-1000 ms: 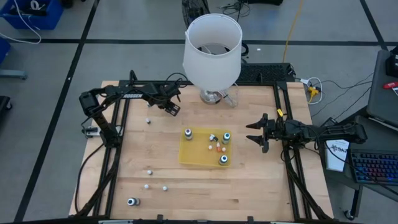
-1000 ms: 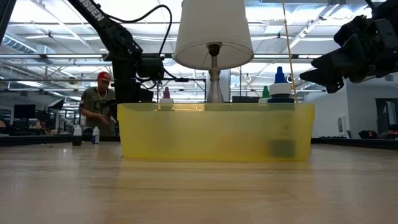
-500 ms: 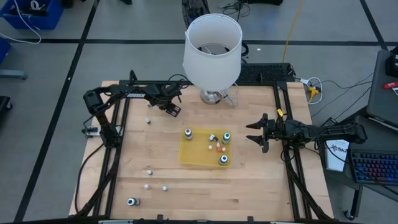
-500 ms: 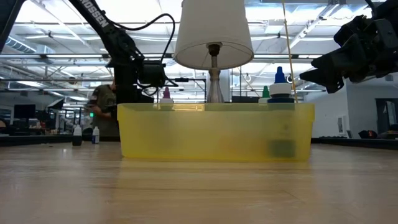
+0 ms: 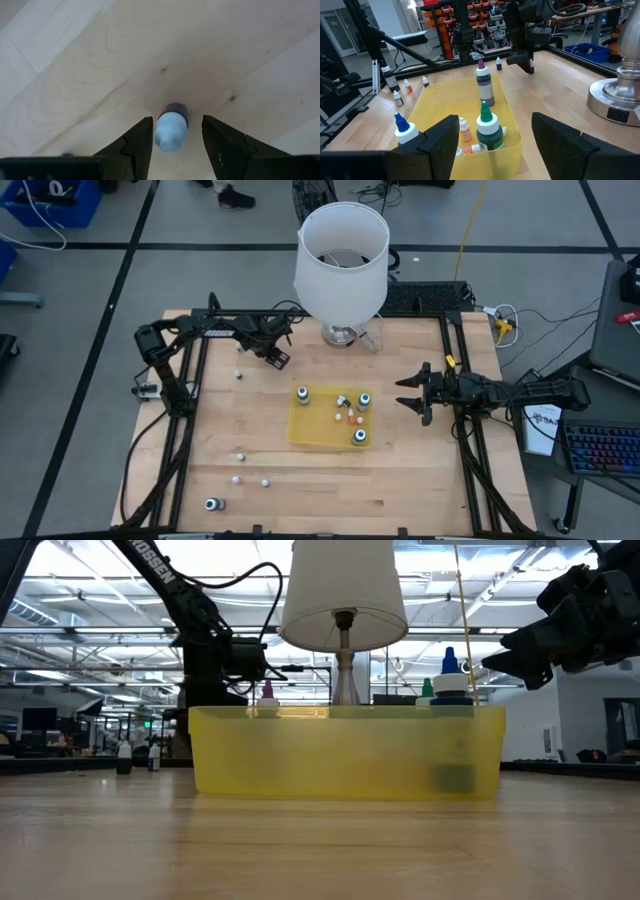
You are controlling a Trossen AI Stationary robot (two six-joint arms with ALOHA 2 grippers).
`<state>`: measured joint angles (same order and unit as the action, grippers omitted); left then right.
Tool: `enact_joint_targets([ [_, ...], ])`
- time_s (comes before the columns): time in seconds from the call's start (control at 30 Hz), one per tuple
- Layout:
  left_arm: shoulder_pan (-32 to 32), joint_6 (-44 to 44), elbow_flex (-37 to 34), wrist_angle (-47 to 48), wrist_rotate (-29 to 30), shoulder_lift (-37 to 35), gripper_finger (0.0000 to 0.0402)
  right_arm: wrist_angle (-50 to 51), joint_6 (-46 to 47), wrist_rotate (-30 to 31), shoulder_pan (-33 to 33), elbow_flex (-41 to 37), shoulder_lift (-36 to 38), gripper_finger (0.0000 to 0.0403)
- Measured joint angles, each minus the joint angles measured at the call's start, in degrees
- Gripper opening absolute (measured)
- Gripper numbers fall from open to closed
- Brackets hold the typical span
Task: Pick & Place food coloring
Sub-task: Put the red food coloring bottle into the yellow bin
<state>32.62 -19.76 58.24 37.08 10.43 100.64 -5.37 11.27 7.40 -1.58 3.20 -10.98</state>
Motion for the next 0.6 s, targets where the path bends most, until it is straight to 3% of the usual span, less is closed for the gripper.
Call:
enact_joint_targets([
  [0.6,0.00,0.17,3.32,4.91,-0.04,-0.04,0.0170,0.00,0.00,0.00,0.00,0.00,0.00,0.0238],
])
